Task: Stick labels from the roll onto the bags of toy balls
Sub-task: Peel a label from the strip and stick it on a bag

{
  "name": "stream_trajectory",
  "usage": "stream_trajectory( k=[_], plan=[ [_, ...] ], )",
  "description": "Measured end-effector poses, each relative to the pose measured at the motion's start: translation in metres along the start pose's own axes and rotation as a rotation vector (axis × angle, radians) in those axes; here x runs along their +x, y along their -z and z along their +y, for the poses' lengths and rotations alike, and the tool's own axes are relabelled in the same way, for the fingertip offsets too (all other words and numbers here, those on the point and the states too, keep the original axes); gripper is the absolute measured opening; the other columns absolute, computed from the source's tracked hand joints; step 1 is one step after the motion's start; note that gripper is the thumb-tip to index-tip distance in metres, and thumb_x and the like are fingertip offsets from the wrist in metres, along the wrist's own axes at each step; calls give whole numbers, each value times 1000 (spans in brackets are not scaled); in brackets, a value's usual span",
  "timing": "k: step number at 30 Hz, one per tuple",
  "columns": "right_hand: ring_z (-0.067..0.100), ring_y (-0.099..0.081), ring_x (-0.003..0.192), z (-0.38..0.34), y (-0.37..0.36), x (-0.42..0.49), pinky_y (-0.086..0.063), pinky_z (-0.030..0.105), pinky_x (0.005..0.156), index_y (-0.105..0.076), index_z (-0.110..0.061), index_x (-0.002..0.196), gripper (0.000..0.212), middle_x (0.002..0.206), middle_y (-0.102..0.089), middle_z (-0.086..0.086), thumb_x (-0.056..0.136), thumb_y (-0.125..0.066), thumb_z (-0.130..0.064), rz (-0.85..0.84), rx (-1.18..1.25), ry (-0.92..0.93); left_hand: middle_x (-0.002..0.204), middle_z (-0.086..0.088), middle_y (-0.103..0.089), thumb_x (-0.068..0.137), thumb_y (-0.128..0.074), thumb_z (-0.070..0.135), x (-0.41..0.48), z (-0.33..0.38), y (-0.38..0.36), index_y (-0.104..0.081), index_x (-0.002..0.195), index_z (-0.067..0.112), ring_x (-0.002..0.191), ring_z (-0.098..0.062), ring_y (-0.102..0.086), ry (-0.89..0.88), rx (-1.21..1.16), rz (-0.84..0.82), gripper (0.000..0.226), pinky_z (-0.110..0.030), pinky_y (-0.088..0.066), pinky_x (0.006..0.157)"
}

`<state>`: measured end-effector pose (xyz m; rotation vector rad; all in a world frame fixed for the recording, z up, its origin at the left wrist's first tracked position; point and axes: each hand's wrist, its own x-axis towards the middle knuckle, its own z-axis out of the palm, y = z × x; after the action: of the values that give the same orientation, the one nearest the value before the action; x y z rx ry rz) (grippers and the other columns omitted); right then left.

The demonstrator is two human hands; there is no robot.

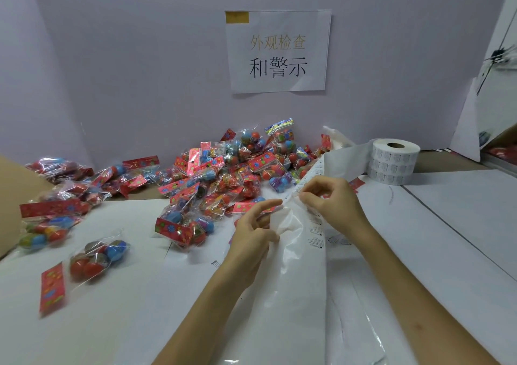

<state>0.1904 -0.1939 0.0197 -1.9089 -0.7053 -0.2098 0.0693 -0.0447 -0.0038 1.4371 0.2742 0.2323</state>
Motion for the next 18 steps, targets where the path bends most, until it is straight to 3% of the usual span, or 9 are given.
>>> stream_trajectory(
  k=[2,4,5,7,10,13,18],
  plan=[
    [1,-64,71,2,0,2,-48,11,63,-73,-19,81,9,77,-71,-9,89,-74,-15,85,-12,-16,131,6,-66,81,-49,-24,-1,0,0,-68,122,26,133,-22,-54,-5,28,1,67,-61,-39,110],
    [0,-64,72,4,2,4,-48,9,63,-71,-21,82,11,77,-70,-12,90,-72,-15,186,-3,-24,130,5,-66,82,-50,-21,0,-1,-1,-70,118,25,129,-21,-55,-7,36,-23,62,-55,-46,106],
    [0,-65,73,5,3,4,-48,8,62,-70,-22,82,11,77,-69,-13,91,-72,-16,230,-1,-23,128,2,-66,82,-51,-19,-1,-2,-2,-73,114,25,122,-20,-58,-8,36,-50,59,-45,-55,96],
    [4,-66,76,6,6,5,-49,13,63,-70,-21,83,9,77,-69,-13,92,-71,-19,296,-30,-21,109,-4,-65,84,-56,-13,-2,-3,-4,-77,108,24,97,-20,-60,-20,54,-139,48,-28,-54,71],
    [5,-64,73,8,8,5,-49,21,62,-70,-20,84,13,74,-67,-10,94,-71,-28,334,-127,15,63,0,-46,102,-59,18,-7,-2,-7,-78,111,23,58,-14,-46,-23,186,-339,21,-22,-46,56],
    [4,-62,70,8,7,4,-41,16,59,-71,-16,85,21,75,-68,-6,96,-68,-35,299,-200,55,51,5,-28,105,-45,52,-10,1,-8,-77,116,23,48,-12,-26,60,198,-489,44,-25,-33,53],
    [13,-64,70,-4,5,-1,-47,18,64,-70,-16,82,34,70,-67,-6,89,-68,-49,7,-29,110,50,4,-22,102,-32,61,-7,2,0,-74,124,17,44,-12,-24,59,-96,-424,64,-29,-48,56]
  ],
)
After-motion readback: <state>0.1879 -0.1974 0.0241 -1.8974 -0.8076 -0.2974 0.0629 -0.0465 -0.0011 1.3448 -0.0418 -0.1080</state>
